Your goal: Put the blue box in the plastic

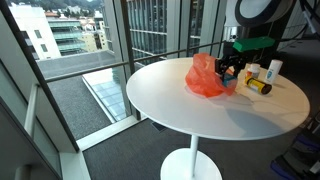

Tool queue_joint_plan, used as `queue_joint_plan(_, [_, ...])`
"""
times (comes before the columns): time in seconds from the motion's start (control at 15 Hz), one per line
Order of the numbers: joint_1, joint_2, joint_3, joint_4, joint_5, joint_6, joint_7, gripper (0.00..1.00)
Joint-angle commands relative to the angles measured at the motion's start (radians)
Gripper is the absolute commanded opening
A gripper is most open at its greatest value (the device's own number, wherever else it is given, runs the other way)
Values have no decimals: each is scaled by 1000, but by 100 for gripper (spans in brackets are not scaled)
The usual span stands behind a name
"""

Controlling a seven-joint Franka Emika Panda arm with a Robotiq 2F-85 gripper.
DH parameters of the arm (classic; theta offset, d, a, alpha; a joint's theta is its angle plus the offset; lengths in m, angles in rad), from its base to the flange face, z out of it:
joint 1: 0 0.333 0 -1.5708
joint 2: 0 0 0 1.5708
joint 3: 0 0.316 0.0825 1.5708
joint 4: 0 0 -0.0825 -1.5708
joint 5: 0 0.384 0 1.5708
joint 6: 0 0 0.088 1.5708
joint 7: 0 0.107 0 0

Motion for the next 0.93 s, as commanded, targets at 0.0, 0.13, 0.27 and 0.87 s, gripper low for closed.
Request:
queue_joint_plan(0.0, [10,1,-10,24,-31,-39,18,99])
queue_joint_plan(0.13, [7,-7,-6,20,-27,-44,7,100])
queue_joint_plan(0.27, [0,-22,2,15,-14,-59,-17,100])
queue_joint_plan(0.87, [-10,-149,29,-2,-15,-304,-99,100])
